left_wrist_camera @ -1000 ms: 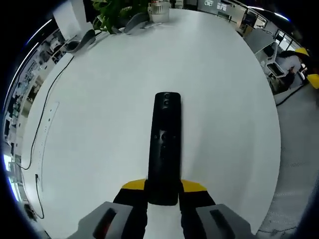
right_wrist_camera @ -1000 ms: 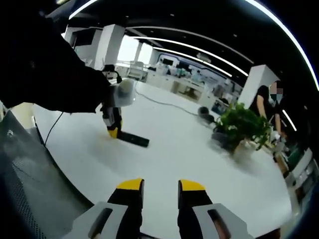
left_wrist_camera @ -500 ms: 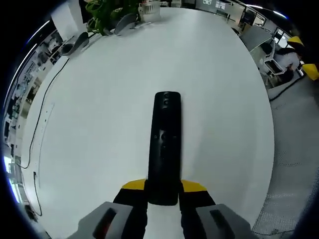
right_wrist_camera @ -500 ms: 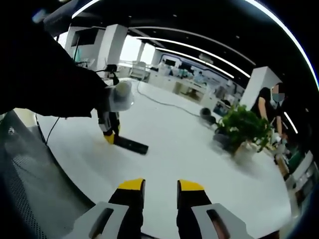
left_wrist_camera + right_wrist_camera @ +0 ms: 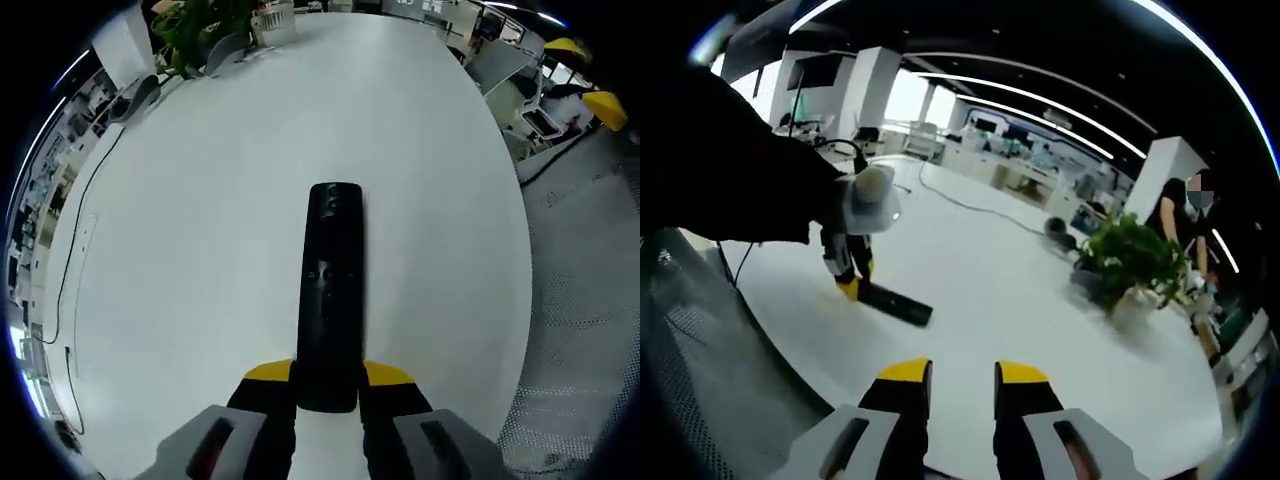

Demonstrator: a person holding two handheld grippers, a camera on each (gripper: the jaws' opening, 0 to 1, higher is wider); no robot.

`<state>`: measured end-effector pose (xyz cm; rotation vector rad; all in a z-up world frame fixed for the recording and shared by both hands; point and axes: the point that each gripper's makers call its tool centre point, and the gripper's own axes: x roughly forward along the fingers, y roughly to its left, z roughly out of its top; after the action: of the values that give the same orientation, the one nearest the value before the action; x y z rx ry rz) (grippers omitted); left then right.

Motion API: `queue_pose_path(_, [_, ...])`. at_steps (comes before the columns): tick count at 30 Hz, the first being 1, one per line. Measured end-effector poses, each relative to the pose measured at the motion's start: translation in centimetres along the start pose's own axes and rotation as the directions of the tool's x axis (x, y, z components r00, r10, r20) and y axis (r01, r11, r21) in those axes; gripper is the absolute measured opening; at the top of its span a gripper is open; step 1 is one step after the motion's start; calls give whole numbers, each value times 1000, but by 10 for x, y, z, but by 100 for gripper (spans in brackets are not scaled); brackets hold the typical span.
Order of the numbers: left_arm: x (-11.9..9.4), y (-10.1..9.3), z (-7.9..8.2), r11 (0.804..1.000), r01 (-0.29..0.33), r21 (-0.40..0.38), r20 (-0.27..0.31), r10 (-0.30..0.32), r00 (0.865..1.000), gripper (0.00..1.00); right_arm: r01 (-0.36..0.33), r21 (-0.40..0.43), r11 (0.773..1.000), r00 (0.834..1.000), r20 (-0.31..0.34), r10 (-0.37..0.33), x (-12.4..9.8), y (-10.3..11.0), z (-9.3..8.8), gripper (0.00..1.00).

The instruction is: Press the specified remote control buttons in sequence, fully releasing each button before pressing the next.

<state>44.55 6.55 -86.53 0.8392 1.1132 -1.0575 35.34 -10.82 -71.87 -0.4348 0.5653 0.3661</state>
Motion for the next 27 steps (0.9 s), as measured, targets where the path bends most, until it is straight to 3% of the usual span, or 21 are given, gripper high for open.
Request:
queue_pose_path(16, [-2, -26, -6, 999, -5, -39, 16, 6, 1000, 23, -22, -3, 1000, 1000, -9, 22, 1, 4, -1, 20])
queue_pose_path(27, [-4, -47, -9, 998, -12, -63, 60, 16, 998, 23, -101, 26, 995, 995, 18, 101, -2, 11, 9, 7])
